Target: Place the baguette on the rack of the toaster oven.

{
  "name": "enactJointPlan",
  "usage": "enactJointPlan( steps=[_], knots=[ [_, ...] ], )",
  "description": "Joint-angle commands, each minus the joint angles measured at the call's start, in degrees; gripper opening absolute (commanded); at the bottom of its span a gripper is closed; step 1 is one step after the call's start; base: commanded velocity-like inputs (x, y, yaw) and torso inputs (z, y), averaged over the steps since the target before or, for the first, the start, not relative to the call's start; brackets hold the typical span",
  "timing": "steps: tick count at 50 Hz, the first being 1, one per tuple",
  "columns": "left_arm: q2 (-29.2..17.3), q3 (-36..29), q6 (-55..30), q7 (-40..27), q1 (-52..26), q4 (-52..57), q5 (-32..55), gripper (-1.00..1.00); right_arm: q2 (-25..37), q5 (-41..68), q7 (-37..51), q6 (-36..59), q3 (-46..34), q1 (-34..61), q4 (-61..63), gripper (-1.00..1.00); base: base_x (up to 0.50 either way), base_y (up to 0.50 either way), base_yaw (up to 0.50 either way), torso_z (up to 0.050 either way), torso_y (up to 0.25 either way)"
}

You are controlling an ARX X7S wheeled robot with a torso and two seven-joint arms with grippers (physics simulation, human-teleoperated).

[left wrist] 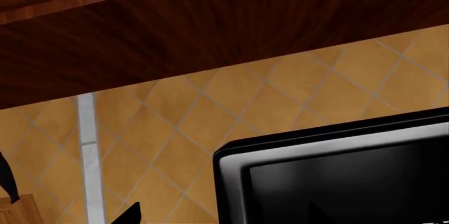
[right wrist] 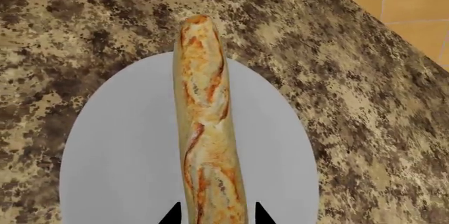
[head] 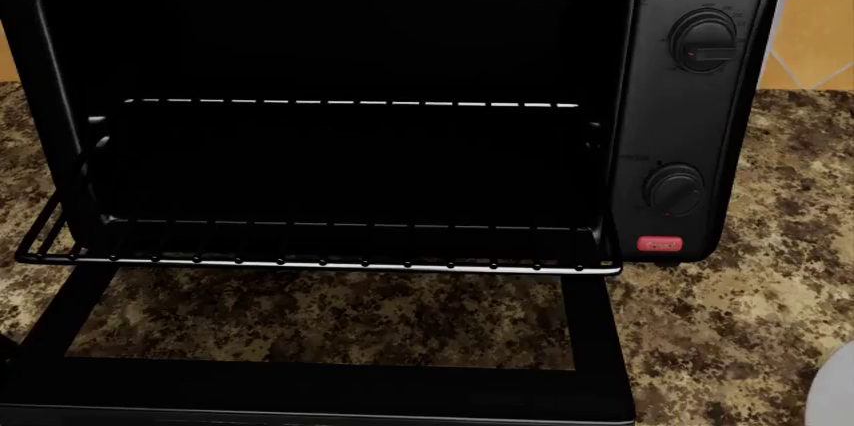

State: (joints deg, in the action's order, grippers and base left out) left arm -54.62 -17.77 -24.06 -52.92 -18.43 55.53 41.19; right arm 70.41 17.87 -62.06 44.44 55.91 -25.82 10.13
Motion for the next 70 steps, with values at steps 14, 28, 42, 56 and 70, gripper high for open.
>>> enactJointPlan(
  steps=[14, 28, 42, 56, 70],
  knots=[
    [-0.3, 0.0, 0.7, -0.2, 0.1, -0.2, 0.2, 1.0, 3.8, 0.0, -9.4, 6.5, 13.2, 4.1, 10.4, -1.0, 0.0, 0.0, 0.0, 0.0, 0.0],
    [-0.3, -0.2, 0.9, -0.2, 0.0, -0.3, 0.6, 1.0, 6.5, 3.5, -13.8, 6.8, 17.2, 7.7, 13.3, -1.0, 0.0, 0.0, 0.0, 0.0, 0.0],
    [-0.5, -0.3, 1.4, -0.1, 0.3, -0.3, 0.2, 1.0, 9.1, 8.8, -11.7, 4.7, 16.1, 10.5, 13.2, -1.0, 0.0, 0.0, 0.0, 0.0, 0.0],
    [-0.5, -1.0, 1.0, 0.2, -0.2, -0.5, 0.2, 1.0, 19.5, 16.6, -5.3, 1.2, 12.6, 10.9, 4.0, -1.0, 0.0, 0.0, 0.0, 0.0, 0.0],
    [-0.6, -0.8, 1.8, -0.1, 0.2, -0.9, 0.2, 1.0, 19.6, 17.0, -1.8, -2.7, 11.0, 10.2, 2.8, -1.0, 0.0, 0.0, 0.0, 0.0, 0.0]
  ],
)
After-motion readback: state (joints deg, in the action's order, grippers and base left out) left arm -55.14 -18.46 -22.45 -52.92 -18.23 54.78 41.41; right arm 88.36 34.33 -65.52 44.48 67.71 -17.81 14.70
